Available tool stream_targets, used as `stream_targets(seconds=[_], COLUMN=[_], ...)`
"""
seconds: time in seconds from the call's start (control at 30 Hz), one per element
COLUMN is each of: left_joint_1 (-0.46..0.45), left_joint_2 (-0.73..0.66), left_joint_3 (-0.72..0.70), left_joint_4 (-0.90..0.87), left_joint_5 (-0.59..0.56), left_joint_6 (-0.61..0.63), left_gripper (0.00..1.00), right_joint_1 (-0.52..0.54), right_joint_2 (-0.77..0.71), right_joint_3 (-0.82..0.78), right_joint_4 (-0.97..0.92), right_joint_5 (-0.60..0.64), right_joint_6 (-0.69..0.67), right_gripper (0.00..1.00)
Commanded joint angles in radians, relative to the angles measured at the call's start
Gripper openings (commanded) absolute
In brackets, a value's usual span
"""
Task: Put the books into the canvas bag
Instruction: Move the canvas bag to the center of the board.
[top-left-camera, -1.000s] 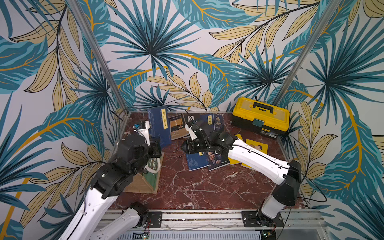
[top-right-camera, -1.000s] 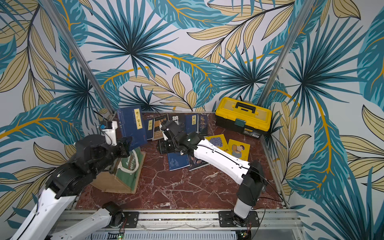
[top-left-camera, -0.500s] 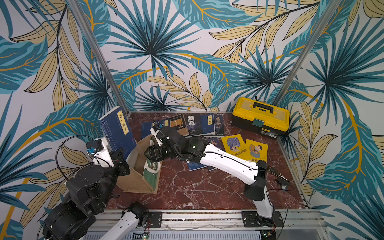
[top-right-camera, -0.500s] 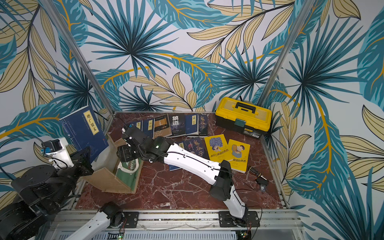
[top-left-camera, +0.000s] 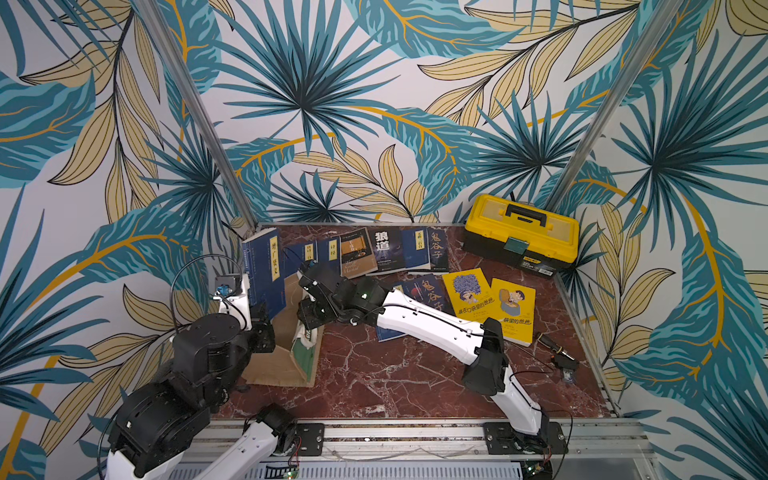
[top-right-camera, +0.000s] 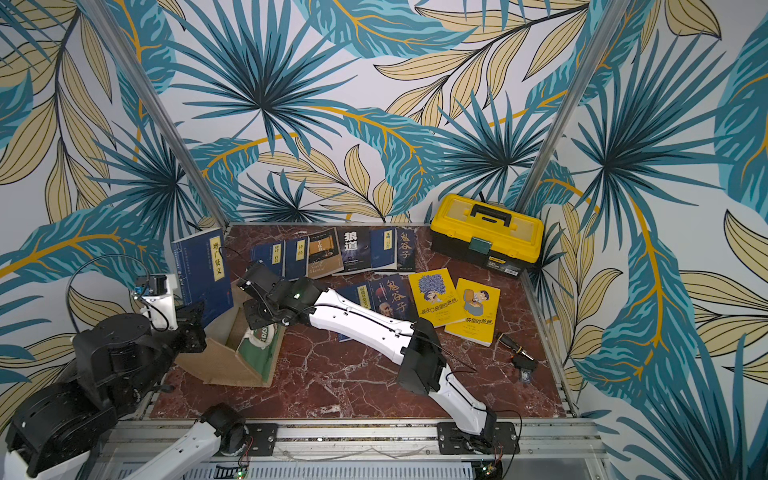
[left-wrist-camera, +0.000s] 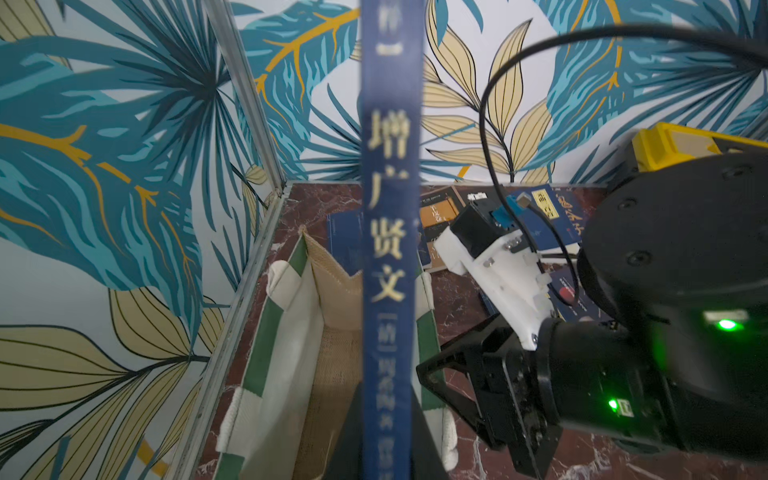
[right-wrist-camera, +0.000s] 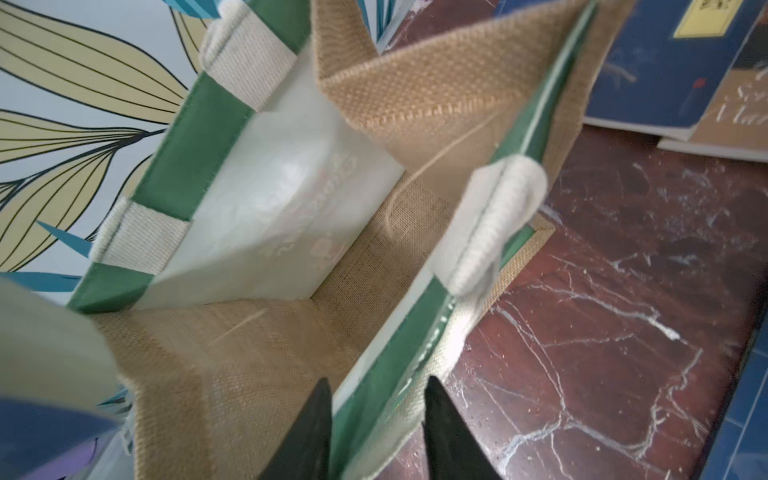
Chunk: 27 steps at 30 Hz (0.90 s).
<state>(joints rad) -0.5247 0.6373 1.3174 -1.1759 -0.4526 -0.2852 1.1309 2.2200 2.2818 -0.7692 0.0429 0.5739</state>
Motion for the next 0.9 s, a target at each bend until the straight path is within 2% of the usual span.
stream_targets(seconds=[0.0,0.13,0.2,0.33,0.53,0.73,0.87], left_joint_1=[0.002,0.002,0.003,0.027,0.129,0.131,0.134], left_joint_2=[0.061,0.110,0.127,0.175,0.259,0.334,0.361], left_joint_3=[-0.027,-0.036,-0.040,-0.043,-0.020,-0.012,-0.014], left_joint_4=[-0.034,-0.062,-0.070,-0.093,-0.156,-0.156,-0.156], left_joint_5=[0.112,0.163,0.164,0.185,0.276,0.419,0.455], left_joint_6=[-0.021,-0.047,-0.057,-0.074,-0.150,-0.155,-0.157], left_gripper=[0.00,0.00,0.00,0.00,0.00,0.00,0.00], right_joint_1=[-0.014,-0.036,-0.049,-0.063,-0.067,-0.084,-0.100], right_joint_2=[-0.108,-0.184,-0.208,-0.234,-0.268,-0.282,-0.284], right_joint_3=[-0.120,-0.220,-0.241,-0.271,-0.333,-0.403,-0.417], right_joint_4=[0.045,0.108,0.111,0.127,0.176,0.244,0.265], right_joint_5=[0.063,0.073,0.065,0.038,0.037,-0.029,-0.080], right_joint_6=[-0.012,-0.016,-0.017,-0.024,-0.017,0.025,0.051], right_gripper=[0.24,0.05,0.00,0.00,0.00,0.00,0.00])
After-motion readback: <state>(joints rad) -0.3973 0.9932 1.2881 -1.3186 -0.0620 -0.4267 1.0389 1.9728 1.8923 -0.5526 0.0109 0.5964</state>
